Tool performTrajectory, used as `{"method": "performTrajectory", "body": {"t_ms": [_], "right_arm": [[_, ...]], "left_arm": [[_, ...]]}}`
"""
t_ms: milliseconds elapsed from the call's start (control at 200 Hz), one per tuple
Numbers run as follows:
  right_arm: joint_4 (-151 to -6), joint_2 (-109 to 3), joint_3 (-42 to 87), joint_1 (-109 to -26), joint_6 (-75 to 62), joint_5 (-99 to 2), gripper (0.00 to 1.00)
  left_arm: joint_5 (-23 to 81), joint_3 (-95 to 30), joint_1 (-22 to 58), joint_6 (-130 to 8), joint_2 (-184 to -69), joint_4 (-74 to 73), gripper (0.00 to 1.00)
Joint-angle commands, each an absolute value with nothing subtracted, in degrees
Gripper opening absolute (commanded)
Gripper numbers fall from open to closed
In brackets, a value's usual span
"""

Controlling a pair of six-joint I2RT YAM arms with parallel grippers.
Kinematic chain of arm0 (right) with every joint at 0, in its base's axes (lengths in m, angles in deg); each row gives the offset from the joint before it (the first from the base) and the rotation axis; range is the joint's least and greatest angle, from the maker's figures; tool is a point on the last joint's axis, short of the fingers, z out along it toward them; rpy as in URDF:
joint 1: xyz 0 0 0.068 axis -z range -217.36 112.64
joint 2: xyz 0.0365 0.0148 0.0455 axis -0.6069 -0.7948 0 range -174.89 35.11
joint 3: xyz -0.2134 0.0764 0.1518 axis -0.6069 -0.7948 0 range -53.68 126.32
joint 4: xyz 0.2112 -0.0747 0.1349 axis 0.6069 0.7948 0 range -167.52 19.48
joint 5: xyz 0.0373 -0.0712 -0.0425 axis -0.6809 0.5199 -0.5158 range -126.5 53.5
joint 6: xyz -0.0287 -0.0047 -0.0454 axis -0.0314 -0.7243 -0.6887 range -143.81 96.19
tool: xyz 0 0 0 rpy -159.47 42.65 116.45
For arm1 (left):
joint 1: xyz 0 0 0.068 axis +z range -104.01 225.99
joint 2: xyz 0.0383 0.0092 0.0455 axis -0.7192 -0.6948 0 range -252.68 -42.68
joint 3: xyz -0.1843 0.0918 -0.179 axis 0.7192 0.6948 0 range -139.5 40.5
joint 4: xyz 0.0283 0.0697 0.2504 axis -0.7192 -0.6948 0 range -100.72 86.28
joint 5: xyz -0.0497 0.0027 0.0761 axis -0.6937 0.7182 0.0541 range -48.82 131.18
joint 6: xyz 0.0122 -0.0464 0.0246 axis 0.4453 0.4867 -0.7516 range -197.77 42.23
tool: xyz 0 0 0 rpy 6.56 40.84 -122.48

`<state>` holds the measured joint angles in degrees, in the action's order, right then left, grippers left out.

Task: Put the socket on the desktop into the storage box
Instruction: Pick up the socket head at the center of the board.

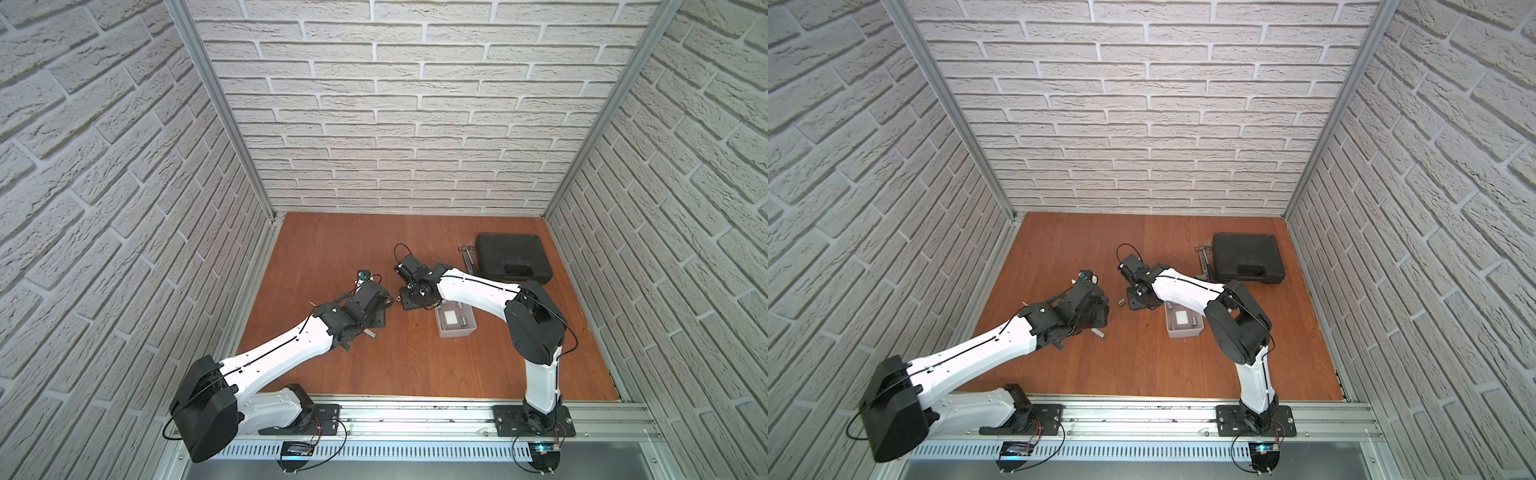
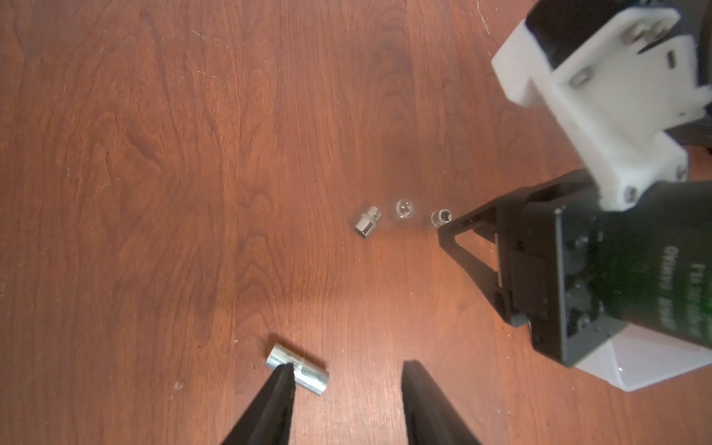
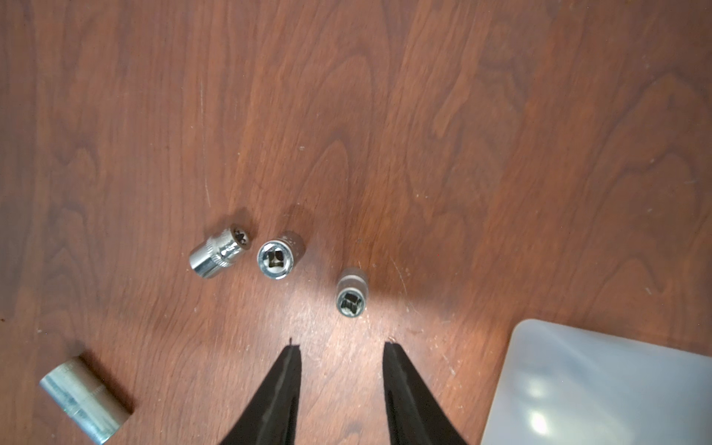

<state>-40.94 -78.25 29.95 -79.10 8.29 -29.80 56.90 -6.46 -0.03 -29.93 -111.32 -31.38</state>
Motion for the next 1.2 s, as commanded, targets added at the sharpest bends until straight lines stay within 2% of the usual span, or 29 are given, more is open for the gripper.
{"method": "performTrajectory", "body": {"t_ms": [0,1195], "right_arm": [[-40.49,-79.85,32.1,-79.3,7.05,-28.22,0.4],[-39.2,-86.62,35.84,-79.29,7.35,-25.86,0.27]], "left_arm": [[56.26,-6.64,0.46,-29.91,-111.81,-31.15,0.51],[54.4,-5.14,1.39,-30.56,-112.16,-29.74,0.52]]}}
